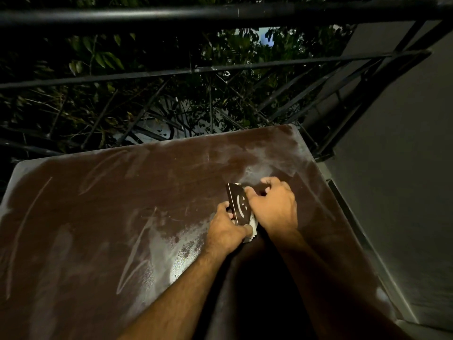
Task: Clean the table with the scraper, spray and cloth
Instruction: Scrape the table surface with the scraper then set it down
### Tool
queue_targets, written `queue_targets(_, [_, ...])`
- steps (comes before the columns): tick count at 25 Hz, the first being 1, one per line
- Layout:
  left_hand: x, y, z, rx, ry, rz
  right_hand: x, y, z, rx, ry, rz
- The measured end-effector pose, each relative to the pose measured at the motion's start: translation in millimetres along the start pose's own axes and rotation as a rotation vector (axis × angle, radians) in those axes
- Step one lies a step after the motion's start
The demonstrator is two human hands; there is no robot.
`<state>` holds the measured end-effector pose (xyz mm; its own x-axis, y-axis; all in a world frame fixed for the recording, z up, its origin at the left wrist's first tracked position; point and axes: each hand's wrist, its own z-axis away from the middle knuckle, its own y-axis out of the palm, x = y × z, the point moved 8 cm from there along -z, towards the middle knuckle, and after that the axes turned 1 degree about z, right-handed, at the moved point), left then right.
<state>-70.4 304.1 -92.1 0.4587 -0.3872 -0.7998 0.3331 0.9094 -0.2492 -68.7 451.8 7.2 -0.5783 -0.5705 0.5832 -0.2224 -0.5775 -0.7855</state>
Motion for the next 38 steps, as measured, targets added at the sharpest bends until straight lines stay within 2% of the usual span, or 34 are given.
queue_targets(4, [2,-1,-1,-0.029,0.012,-0.023,-20,34,7,0.233,0.065,0.101])
queue_targets(8, [-1,-1,2,-0.018,0.047,0.035,-16,39,10,0.202,-0.024,0.150])
queue_targets(10, [-3,-17,5,-0.090,0.089,0.019,-8,38,11,0.205,-0.113,0.235])
queue_targets(13, [-9,-56,10,-0.241,0.141,-0.139,2,39,11,0.221,-0.235,0.286])
queue_targets(15, [-19,-77,11,-0.283,0.219,-0.288,10,44,11,0.246,-0.302,0.286])
queue_targets(20, [-19,-101,5,-0.210,0.312,-0.511,34,65,20,0.363,-0.456,0.261])
queue_targets(25, [-4,-132,15,-0.255,0.259,-0.485,61,84,35,0.459,-0.610,0.222])
queue_targets(31, [13,-187,41,-0.383,0.272,-0.404,84,108,46,0.572,-0.582,0.218])
queue_targets(38, [56,-269,72,-0.494,0.224,-0.319,150,162,93,0.639,-0.689,0.255])
